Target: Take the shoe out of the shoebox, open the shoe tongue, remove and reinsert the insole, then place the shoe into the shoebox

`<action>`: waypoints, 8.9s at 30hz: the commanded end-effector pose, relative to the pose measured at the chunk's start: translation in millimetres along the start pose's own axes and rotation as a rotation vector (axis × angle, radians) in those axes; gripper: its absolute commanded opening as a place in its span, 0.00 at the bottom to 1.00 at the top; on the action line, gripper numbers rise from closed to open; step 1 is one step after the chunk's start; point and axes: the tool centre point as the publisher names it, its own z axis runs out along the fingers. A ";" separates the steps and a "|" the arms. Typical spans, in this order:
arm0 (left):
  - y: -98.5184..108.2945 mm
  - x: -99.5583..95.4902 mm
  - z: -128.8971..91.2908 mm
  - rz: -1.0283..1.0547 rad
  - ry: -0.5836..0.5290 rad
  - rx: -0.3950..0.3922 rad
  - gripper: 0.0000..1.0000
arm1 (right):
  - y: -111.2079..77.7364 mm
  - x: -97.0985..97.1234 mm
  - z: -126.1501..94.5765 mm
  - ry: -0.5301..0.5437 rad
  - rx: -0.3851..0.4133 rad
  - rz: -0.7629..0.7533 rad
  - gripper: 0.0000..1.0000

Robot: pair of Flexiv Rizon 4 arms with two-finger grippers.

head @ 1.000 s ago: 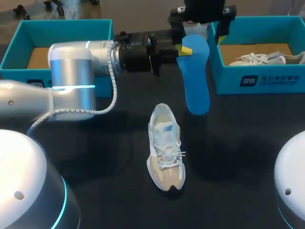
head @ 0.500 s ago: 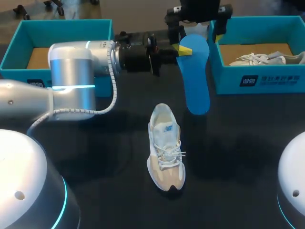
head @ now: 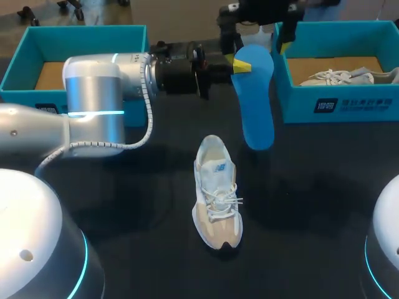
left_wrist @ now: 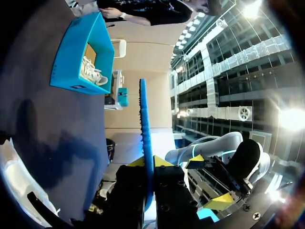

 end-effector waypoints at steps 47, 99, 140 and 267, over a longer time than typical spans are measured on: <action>0.1 -0.6 0.6 0.001 0.001 0.000 0.00 | -24.7 -83.6 52.1 0.997 -0.111 0.197 1.00; -4.9 13.6 -13.1 0.411 0.003 -0.129 0.00 | -19.8 -111.6 101.1 1.175 -0.098 0.221 1.00; -24.5 21.4 -22.5 2.152 -0.170 -0.224 0.00 | -19.8 -111.6 101.1 1.175 -0.098 0.221 1.00; -44.4 -25.3 26.7 3.385 -0.364 -0.172 0.00 | 13.6 -32.9 105.6 1.342 -0.084 0.093 0.05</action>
